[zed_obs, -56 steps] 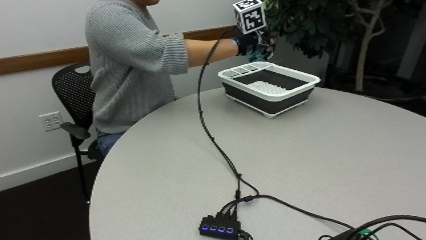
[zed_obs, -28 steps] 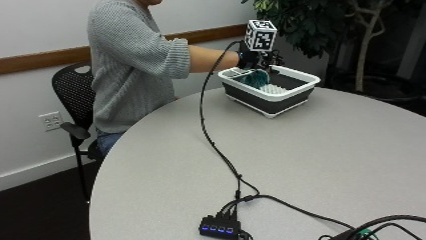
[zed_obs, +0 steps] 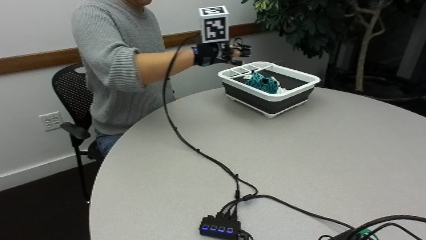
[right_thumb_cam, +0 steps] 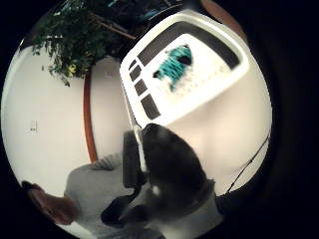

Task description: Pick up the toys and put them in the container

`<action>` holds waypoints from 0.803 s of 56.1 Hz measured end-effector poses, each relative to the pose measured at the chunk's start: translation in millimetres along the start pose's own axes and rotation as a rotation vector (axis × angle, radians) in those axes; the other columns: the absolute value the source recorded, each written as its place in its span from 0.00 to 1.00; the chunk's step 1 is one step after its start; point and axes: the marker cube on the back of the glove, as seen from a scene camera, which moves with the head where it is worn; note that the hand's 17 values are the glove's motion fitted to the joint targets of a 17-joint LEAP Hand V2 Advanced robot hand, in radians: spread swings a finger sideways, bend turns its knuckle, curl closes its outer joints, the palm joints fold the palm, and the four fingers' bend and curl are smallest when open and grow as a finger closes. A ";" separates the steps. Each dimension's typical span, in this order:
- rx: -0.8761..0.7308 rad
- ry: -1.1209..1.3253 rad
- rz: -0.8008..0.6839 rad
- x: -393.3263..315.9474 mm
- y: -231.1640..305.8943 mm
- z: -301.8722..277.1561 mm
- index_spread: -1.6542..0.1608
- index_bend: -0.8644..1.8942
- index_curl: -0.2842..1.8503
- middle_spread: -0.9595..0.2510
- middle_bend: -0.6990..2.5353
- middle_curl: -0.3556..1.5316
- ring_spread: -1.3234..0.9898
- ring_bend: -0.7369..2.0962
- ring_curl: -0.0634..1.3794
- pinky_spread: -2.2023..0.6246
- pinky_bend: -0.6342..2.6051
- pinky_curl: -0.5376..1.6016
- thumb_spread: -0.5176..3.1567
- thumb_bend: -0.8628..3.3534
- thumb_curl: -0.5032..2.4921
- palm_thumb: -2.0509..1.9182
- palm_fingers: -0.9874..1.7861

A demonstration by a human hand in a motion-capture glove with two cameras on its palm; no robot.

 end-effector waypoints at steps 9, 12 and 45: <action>0.142 -0.138 0.081 56.9 93.1 -27.6 0.70 0.38 0.36 0.68 0.26 0.36 0.56 0.31 0.23 0.81 0.45 0.41 0.50 0.19 0.23 0.49 0.32; 0.162 -0.128 0.130 66.4 108.4 -27.8 0.70 0.39 0.36 0.68 0.27 0.36 0.55 0.32 0.22 0.81 0.44 0.41 0.50 0.19 0.23 0.49 0.33; 0.080 -0.043 0.118 -19.4 288.3 90.7 0.70 0.39 0.35 0.67 0.27 0.35 0.55 0.32 0.20 0.81 0.43 0.41 0.51 0.19 0.21 0.49 0.34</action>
